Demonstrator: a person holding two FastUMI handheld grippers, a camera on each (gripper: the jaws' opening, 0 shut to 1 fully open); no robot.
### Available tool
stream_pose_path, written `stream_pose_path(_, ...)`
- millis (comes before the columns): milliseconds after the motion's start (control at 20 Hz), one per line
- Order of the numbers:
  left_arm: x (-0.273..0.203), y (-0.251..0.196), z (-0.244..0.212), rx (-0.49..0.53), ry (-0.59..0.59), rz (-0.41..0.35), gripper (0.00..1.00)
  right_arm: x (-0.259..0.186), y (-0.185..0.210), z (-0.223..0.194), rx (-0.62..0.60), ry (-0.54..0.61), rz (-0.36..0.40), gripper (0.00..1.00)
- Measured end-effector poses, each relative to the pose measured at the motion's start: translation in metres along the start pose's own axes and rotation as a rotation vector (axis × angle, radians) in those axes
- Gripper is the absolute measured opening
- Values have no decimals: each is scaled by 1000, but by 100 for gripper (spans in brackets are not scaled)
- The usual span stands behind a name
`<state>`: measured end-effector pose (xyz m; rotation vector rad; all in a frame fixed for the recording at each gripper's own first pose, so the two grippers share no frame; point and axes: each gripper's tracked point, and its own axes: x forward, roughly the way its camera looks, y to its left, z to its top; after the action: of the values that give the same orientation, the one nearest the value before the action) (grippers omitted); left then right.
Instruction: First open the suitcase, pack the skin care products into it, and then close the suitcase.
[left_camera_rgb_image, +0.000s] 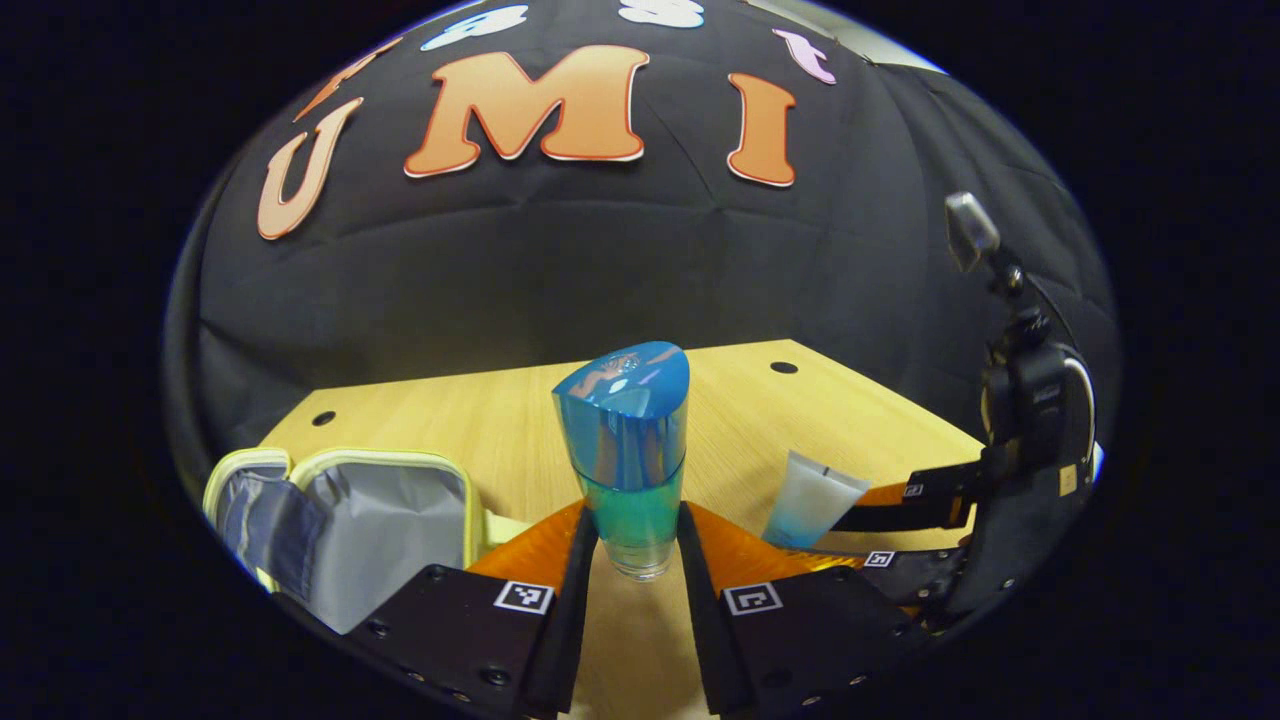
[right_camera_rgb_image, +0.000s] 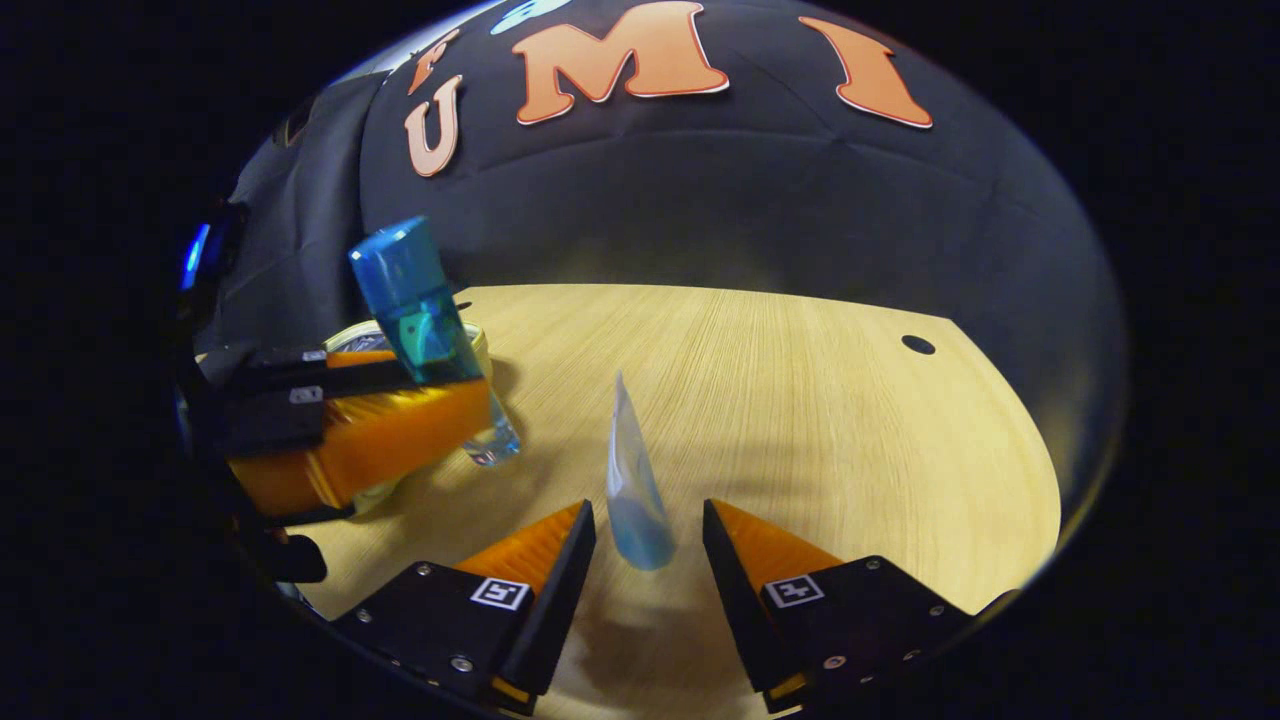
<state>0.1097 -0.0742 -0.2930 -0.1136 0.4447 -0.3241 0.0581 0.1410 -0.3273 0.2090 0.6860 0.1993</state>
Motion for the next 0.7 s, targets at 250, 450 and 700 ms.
stream_pose_path(250,-26,41,17,4,-3,71,47,5,7,-3,49,37,15,40)
stream_pose_path(450,-46,79,24,8,5,129,47,-6,16,17,71,21,16,36)
stream_pose_path(700,-64,117,35,9,7,170,47,-24,41,57,78,-35,37,36)
